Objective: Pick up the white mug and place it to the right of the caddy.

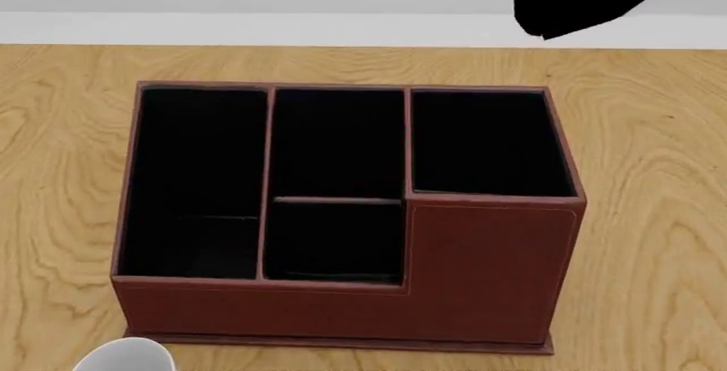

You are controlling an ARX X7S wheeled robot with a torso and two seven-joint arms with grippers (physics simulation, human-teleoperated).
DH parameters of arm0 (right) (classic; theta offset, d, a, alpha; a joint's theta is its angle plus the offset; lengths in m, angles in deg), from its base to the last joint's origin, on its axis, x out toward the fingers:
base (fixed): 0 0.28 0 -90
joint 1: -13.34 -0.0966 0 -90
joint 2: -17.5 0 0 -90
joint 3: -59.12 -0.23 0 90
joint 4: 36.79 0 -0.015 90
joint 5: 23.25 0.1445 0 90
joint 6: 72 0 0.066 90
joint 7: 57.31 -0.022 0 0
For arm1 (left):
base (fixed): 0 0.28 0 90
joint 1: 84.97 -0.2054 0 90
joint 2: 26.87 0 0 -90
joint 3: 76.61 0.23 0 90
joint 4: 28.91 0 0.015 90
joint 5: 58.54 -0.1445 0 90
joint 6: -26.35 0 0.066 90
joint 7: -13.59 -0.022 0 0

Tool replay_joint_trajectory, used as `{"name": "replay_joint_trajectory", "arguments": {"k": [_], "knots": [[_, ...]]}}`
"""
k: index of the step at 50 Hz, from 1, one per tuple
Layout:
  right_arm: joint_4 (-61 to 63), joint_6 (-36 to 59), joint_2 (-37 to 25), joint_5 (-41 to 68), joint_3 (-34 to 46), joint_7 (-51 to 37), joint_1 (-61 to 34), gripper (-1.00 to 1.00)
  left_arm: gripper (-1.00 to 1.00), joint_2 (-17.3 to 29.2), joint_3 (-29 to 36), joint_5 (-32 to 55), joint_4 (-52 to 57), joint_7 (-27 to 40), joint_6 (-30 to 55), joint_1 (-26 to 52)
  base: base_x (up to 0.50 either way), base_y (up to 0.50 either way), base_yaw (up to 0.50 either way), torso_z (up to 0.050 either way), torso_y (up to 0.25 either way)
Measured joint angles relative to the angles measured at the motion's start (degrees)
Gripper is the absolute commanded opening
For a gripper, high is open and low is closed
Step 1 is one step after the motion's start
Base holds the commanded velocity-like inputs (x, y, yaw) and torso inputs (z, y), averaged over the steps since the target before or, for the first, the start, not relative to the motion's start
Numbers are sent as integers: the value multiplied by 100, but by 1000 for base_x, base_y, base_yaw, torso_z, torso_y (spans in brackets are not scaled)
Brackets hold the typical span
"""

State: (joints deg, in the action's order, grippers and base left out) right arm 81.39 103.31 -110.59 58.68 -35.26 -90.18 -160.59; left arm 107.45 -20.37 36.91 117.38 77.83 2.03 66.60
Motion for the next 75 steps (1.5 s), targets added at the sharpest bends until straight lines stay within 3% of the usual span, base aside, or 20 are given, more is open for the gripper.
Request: {"name": "replay_joint_trajectory", "arguments": {"k": [15, 34, 52, 75], "knots": [[-1721, -384, 193, 3240, 1933, -1874, -1001, 100, 100, 174, 17, 152, -20, 146, -101, 105, 0, 0, 0, 0, 0], [-2041, -1479, 287, 5839, 3561, -2921, -1230, 100, 100, 253, -154, 286, 16, 208, -180, -50, 0, 0, 0, 0, 0], [-1510, -2357, 359, 6659, 4203, -3309, -593, 100, 100, 262, -308, 293, 54, 191, -188, -209, 0, 0, 0, 0, 0], [-1402, -2441, 896, 6374, 4814, -3253, -49, 100, 100, 259, -600, 291, 94, 107, -183, -444, 0, 0, 0, 0, 0]]}}
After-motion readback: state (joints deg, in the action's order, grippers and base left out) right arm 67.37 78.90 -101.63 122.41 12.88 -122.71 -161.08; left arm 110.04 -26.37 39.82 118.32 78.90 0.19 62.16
